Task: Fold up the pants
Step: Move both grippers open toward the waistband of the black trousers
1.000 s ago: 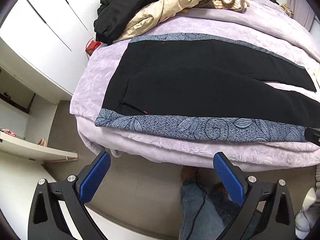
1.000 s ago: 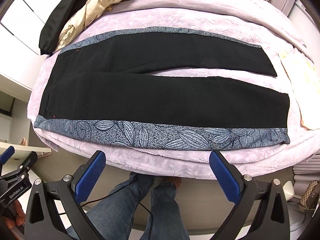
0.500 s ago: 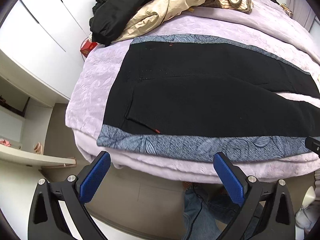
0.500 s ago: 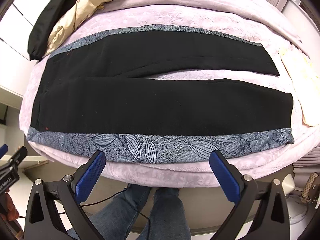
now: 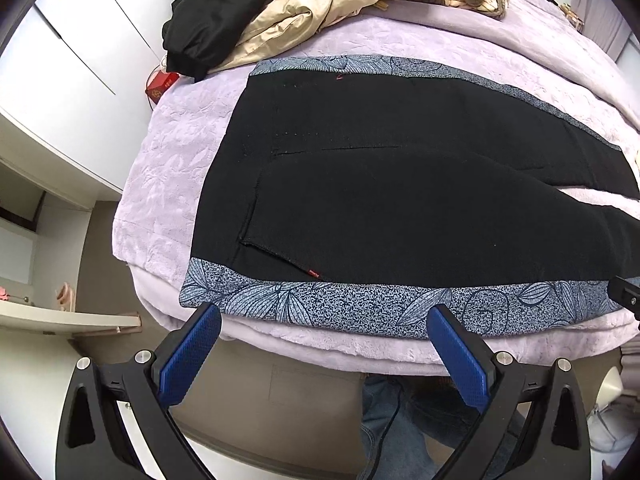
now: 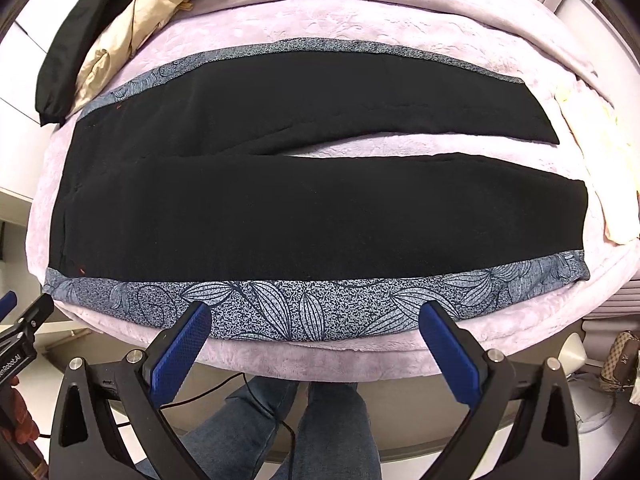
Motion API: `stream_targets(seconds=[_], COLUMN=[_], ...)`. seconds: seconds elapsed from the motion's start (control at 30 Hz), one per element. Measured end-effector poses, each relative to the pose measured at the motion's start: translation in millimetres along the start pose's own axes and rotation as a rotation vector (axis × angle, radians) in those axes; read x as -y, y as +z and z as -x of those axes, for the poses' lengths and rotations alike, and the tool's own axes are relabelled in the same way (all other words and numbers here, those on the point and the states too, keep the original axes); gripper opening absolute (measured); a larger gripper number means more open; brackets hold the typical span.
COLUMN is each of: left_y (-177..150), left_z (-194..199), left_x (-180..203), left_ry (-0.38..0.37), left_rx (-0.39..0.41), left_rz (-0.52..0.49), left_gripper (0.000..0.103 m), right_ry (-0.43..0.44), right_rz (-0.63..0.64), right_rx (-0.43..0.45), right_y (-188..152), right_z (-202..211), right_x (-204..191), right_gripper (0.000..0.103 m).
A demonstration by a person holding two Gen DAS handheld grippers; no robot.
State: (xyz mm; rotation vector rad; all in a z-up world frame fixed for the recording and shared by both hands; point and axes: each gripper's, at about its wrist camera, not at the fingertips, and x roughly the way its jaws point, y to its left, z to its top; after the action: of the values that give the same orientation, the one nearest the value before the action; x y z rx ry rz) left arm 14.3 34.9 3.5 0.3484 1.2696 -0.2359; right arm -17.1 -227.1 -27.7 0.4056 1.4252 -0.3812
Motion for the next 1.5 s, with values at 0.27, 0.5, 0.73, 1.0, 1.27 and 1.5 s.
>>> stream_targets(seconds=[0.27,0.5,0.73,1.0,1.27,1.5], left_y=[3,4,2,3,2,1], left_z=[-7,-10,-14,-23,-33,-42], left_x=[-8,-16,-17,-22,-23,-21], left_ry=[0.011,0.014,-0.005,-0.006,-0.001,-0.004], left_rx=[-0.007,-0.011,-0.020,-0.030,-0.046,-0.058], left_rz=[0.020,0.033,0.022,0.031,0.036,0.046], left_gripper=[0.103,0.103,0.103,0.103,0.103,0.103], right_ry=[-0.014,-0.019,-0.027,-0.030,-0.043,-0.050], right_rz=[0.000,0.001,0.005,0.006,0.003,0.002], right_rx=[-0.001,-0.008,-0.012,-0.020,-0.043,-0.050], right_y=[3,2,2,2,0,2], right_z=[-2,-3,-5,-12,-26,-32], right_x=[-6,-9,-13,-17,-18,-15], right_gripper=[0.103,0.103,0.103,0.103,0.103,0.103])
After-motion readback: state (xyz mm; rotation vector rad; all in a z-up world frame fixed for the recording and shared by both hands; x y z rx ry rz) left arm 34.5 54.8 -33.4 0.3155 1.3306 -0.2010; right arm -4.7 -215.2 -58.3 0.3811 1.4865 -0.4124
